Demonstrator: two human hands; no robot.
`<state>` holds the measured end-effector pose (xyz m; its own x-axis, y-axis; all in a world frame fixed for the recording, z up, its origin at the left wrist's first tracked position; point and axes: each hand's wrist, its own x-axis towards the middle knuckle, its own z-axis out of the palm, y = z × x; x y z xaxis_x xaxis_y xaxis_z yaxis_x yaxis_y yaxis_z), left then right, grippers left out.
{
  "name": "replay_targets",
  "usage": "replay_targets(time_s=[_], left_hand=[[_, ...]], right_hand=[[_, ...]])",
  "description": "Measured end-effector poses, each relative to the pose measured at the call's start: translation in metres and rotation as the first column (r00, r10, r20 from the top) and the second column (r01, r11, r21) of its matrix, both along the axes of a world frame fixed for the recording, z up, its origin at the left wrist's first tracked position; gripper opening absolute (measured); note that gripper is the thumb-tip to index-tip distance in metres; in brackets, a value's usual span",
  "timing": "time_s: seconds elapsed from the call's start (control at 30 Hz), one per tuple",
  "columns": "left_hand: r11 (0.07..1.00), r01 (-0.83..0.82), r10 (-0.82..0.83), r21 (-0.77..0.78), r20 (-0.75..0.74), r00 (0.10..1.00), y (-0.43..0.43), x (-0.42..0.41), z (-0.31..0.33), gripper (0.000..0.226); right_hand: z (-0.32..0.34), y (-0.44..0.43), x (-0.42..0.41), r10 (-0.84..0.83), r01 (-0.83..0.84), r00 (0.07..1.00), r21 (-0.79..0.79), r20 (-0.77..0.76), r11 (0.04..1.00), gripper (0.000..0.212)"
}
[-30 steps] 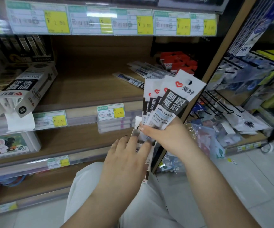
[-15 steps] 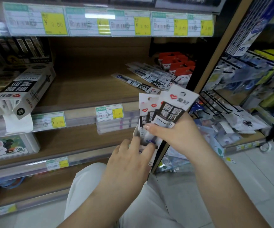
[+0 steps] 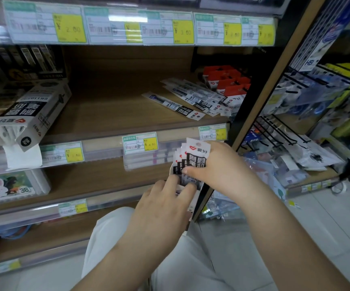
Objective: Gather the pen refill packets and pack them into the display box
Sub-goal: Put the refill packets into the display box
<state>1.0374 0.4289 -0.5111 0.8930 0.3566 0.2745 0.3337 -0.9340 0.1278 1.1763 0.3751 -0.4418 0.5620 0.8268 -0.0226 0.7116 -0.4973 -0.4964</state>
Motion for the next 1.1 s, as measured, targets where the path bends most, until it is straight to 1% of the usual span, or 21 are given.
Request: replay_targets(time_s=[0.07, 0.1, 0.17, 0.27, 0.4, 0.5, 0.57, 0.63, 0.77, 0.83, 0.87, 0.97, 1.0, 1.03, 1.1], left_hand=[[1.000, -0.007, 0.007, 0.001, 0.008, 1.000, 0.002, 0.000, 0.001, 0.057], [1.000, -0.006, 0.006, 0.002, 0.014, 1.000, 0.003, 0.000, 0.001, 0.057], [1.000, 0.005, -0.005, 0.001, 0.024, 1.000, 0.003, 0.000, 0.002, 0.059], [1.000, 0.018, -0.018, -0.003, 0.029, 0.999, 0.001, -0.002, 0.000, 0.061], [1.000, 0.000, 0.000, -0.008, 0.030, 1.000, 0.002, -0.002, -0.001, 0.055], [1.000, 0.003, -0.003, 0.004, 0.042, 0.999, 0.004, -0.003, -0.001, 0.055], [1.000, 0.002, -0.001, -0.004, 0.049, 0.999, 0.005, -0.003, -0.001, 0.056], [1.000, 0.000, 0.001, -0.015, 0.052, 0.999, 0.006, -0.003, 0.000, 0.056], [1.000, 0.004, -0.003, -0.011, 0.041, 0.999, 0.004, -0.003, -0.001, 0.055], [1.000, -0.021, 0.021, 0.001, 0.037, 0.999, 0.005, -0.002, -0.003, 0.053], [0.999, -0.032, 0.032, 0.001, 0.046, 0.998, 0.006, -0.001, -0.004, 0.051], [0.999, -0.035, 0.037, -0.020, 0.111, 0.993, 0.011, 0.000, -0.005, 0.039], [1.000, -0.021, 0.024, -0.018, 0.133, 0.991, 0.013, 0.000, -0.004, 0.035], [1.000, -0.005, 0.006, -0.010, 0.151, 0.989, 0.015, 0.000, -0.003, 0.031], [1.000, 0.019, -0.022, 0.016, 0.163, 0.986, 0.017, 0.000, 0.000, 0.028]], right_hand=[[0.010, 0.000, 0.001, 0.053, -0.051, 0.996, 0.019, -0.074, 0.998, 0.025], [0.017, -0.001, 0.001, 0.098, -0.096, 0.992, 0.039, -0.081, 0.995, 0.023], [0.029, -0.001, 0.001, 0.154, -0.152, 0.988, 0.049, -0.021, 0.987, 0.024], [0.026, 0.005, 0.002, 0.132, -0.128, 0.982, -0.038, 0.138, 0.991, 0.023], [0.010, 0.013, -0.005, 0.164, -0.117, 0.956, -0.198, 0.244, 0.973, 0.020], [0.013, 0.012, -0.008, 0.178, -0.114, 0.947, -0.236, 0.269, 0.965, 0.029], [0.020, 0.011, -0.008, 0.215, -0.152, 0.942, -0.241, 0.259, 0.959, 0.026], [0.028, 0.011, -0.009, 0.234, -0.166, 0.927, -0.238, 0.294, 0.957, 0.022], [0.035, 0.014, -0.013, 0.208, -0.101, 0.906, -0.288, 0.368, 0.952, 0.033], [0.031, 0.016, -0.014, 0.205, -0.077, 0.897, -0.318, 0.393, 0.945, 0.029], [0.029, 0.017, -0.015, 0.204, -0.063, 0.891, -0.336, 0.404, 0.940, 0.028], [0.021, 0.019, -0.021, 0.229, -0.065, 0.882, -0.375, 0.411, 0.925, 0.041], [0.019, 0.020, -0.023, 0.230, -0.064, 0.885, -0.382, 0.406, 0.922, 0.041], [0.019, 0.022, -0.025, 0.233, -0.073, 0.892, -0.386, 0.386, 0.920, 0.035], [0.020, 0.024, -0.027, 0.246, -0.091, 0.908, -0.417, 0.338, 0.905, 0.004]])
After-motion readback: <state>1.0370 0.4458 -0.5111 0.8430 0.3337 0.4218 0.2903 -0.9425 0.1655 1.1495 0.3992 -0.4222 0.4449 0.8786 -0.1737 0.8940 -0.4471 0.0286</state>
